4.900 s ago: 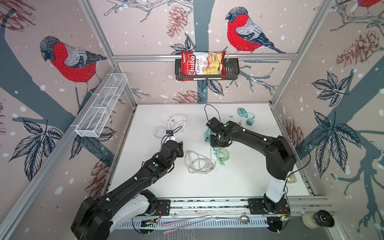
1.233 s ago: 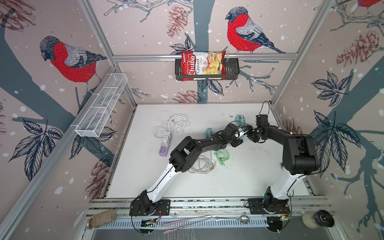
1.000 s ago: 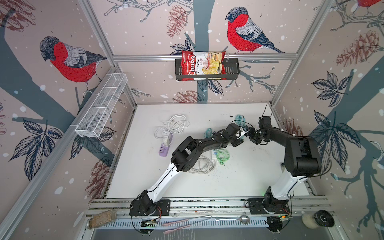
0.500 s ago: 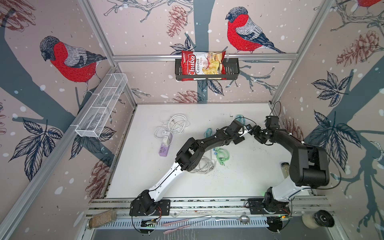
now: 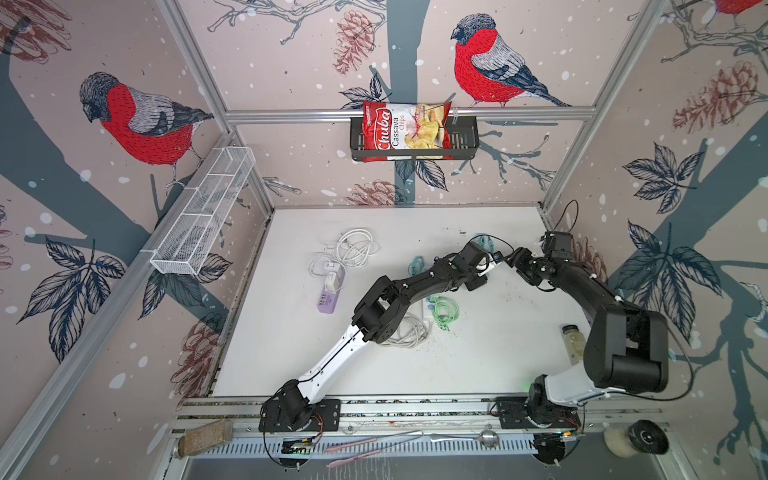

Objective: Insert the plug

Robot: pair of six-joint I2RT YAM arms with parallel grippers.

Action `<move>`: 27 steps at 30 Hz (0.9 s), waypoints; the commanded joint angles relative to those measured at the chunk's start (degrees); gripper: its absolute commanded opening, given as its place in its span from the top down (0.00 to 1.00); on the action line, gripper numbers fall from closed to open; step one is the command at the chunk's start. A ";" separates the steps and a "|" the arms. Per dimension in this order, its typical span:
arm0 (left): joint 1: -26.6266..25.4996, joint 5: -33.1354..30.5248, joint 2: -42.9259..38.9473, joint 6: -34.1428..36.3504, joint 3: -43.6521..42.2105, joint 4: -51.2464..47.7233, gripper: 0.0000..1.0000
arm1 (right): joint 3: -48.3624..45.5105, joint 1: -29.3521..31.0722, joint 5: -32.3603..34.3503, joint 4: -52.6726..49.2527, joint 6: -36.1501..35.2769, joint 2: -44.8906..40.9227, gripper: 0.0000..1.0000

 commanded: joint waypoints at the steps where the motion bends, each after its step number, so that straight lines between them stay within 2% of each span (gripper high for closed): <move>1: -0.03 -0.98 0.16 0.64 -0.05 -4.94 0.76 | -0.55 -0.60 -0.95 0.46 -0.06 -1.07 0.37; 7: -0.03 -3.10 -2.23 -1.47 -1.60 -1.10 0.85 | -1.77 -2.20 -0.77 -0.21 0.27 -5.75 0.36; 10: -0.02 -4.78 -6.57 -2.56 -7.29 4.62 0.87 | -2.36 -4.12 -1.27 -1.23 0.04 -8.57 0.36; 15: 0.40 -3.65 -15.01 -3.93 -17.96 15.37 0.88 | -3.20 -6.25 -3.19 -3.06 -1.21 -11.32 0.36; 20: 0.59 0.89 -22.79 -5.00 -28.08 24.98 0.88 | -2.94 -5.40 -9.64 -5.23 -4.10 -12.38 0.37; 24: 0.68 5.03 -26.73 -5.35 -33.96 30.51 0.90 | -2.75 -2.14 -16.78 -4.22 -4.50 -14.79 0.37; 27: 0.85 6.09 -29.93 -6.43 -40.75 39.25 0.91 | -2.13 1.22 -20.03 -3.68 -4.35 -17.33 0.36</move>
